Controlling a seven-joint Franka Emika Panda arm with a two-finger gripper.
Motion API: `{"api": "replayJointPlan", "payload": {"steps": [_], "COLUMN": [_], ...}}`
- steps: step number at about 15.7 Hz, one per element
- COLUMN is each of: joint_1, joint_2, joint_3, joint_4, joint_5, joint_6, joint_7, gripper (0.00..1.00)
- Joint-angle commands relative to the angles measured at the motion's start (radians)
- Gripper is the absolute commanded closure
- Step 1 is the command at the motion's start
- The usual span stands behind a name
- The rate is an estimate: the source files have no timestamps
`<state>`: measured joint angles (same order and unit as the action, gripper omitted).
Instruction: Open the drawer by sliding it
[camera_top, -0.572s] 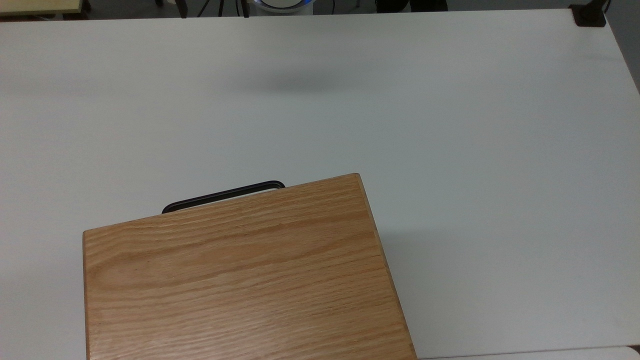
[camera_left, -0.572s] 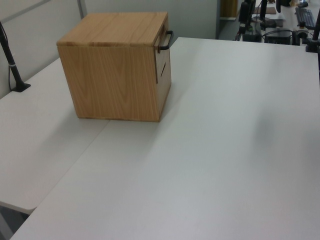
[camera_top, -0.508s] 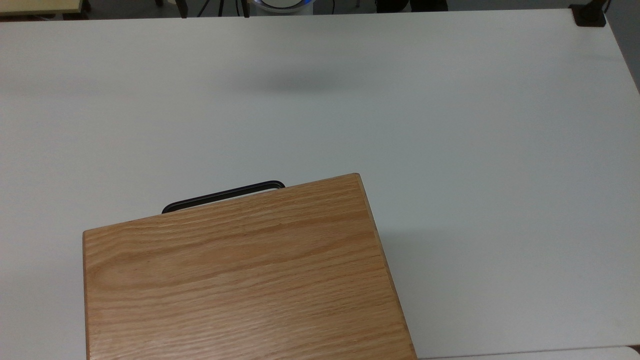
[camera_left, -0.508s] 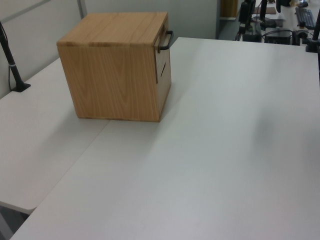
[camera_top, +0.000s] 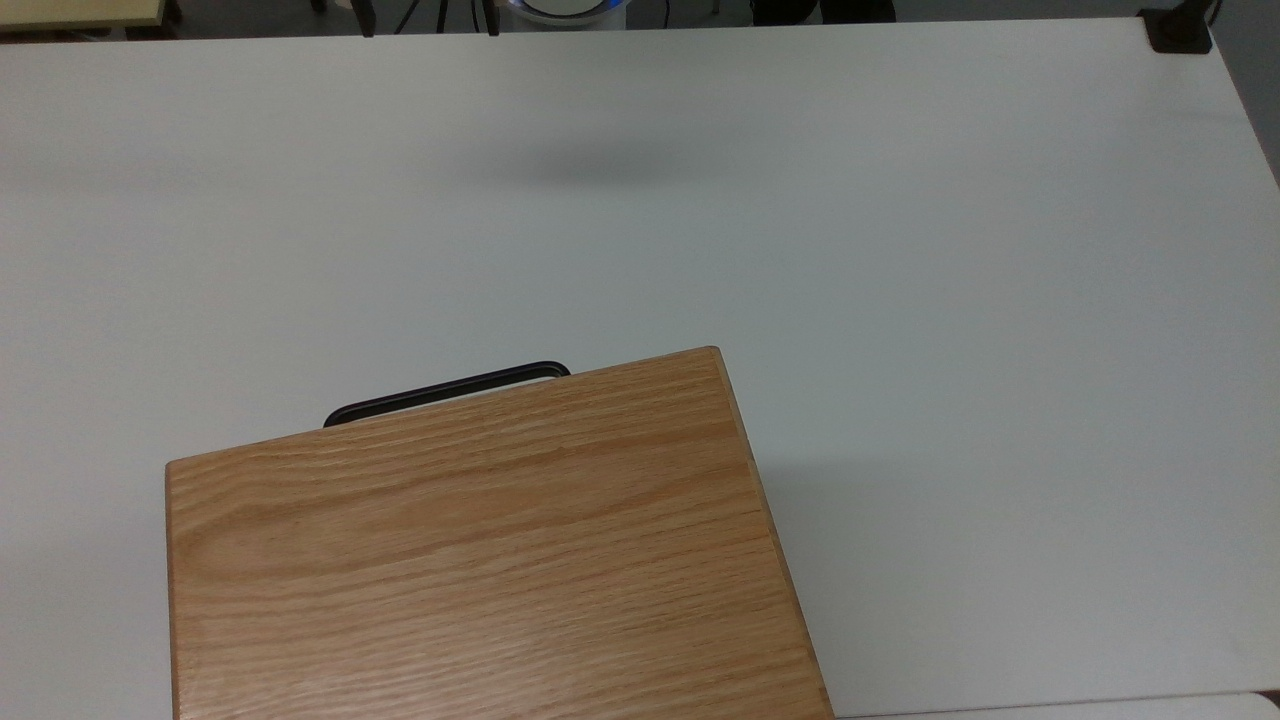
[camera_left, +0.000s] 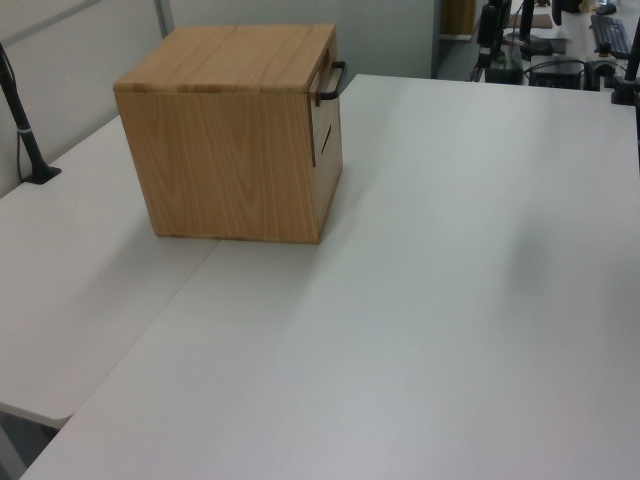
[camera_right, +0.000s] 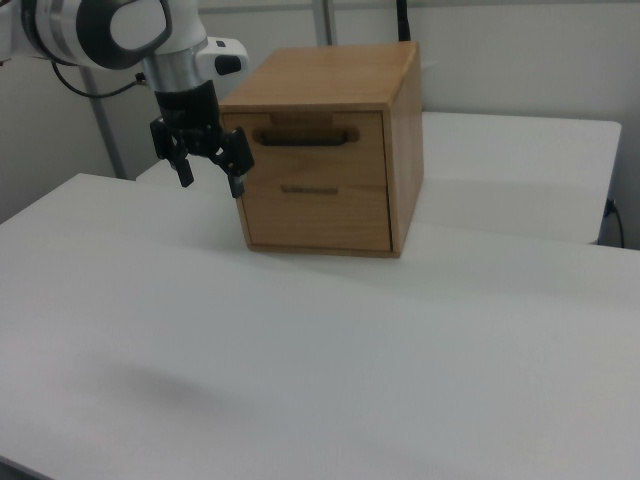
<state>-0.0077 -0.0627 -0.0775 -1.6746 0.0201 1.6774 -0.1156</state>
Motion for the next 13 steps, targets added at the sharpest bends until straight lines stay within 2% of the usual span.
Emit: {"api": "replayJointPlan", "payload": {"steps": [1, 11, 12, 13], "joint_1": [0.005, 0.000, -0.001, -0.001], "joint_2": [-0.006, 0.023, 0.033, 0.038], "joint_3": [0.002, 0.001, 0.001, 0.001], "joint_4": [-0.014, 0.001, 0.009, 0.010], "joint_5": [-0.012, 0.011, 0.017, 0.024], "joint_6": [0.022, 0.044, 0.054, 0.067], "joint_7": [-0.018, 0.067, 0.082, 0.155], "gripper": [0.00, 0.00, 0.00, 0.00]}}
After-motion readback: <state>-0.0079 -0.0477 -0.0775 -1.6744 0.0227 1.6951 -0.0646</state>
